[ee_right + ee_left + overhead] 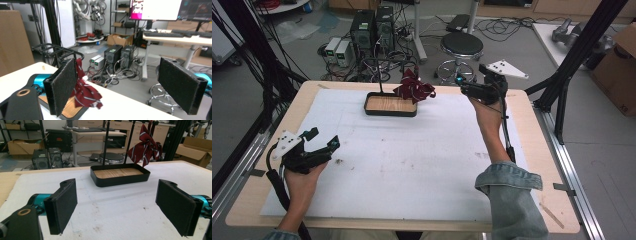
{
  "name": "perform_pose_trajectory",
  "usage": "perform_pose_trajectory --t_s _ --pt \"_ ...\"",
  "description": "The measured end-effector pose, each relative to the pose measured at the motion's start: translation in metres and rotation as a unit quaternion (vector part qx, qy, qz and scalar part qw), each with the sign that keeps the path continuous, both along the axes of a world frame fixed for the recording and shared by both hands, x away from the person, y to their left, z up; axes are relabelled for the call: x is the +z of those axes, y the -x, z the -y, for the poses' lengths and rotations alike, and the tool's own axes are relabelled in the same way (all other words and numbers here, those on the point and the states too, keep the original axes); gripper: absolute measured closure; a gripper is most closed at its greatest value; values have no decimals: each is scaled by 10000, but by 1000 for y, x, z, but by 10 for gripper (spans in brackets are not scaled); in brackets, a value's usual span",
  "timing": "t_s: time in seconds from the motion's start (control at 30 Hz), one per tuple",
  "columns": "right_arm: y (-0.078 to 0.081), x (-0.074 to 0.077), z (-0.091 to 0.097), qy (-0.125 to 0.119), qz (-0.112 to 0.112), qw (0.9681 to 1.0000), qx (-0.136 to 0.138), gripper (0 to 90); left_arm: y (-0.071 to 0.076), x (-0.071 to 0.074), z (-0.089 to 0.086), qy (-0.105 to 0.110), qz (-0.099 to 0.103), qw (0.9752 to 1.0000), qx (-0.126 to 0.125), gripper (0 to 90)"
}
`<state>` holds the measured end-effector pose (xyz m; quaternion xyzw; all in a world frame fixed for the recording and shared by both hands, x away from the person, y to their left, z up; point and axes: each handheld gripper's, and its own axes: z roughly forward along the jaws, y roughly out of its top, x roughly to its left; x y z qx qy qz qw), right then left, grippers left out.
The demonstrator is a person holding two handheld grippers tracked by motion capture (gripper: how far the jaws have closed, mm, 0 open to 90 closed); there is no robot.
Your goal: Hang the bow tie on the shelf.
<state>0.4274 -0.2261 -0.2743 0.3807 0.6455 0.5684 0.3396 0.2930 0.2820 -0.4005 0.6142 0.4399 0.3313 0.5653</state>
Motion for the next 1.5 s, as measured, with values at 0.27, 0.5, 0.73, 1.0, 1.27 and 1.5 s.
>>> perform_pose_trajectory --t_s 0.27,0.5,0.73,1.0,1.27,1.5 --pt "30 4 17 -129 147 9998 -29 149 0 0 0 -27 -15 10000 11 177" --pt "54 -5 35 -158 246 9995 -118 149 0 -1 -1 -44 -26 10000 18 177" --pt "79 -19 55 -285 372 9985 -291 120 -1 -2 -1 -56 -45 10000 47 177" --pt "113 -43 71 -409 534 9969 -411 118 0 -3 -1 -72 -62 9999 58 177" --pt "138 -86 79 -558 337 9964 -538 116 0 -4 -1 -122 -83 9999 84 177" --pt "149 -114 78 -510 169 9968 -596 116 0 -6 0 -148 -99 9998 82 177"
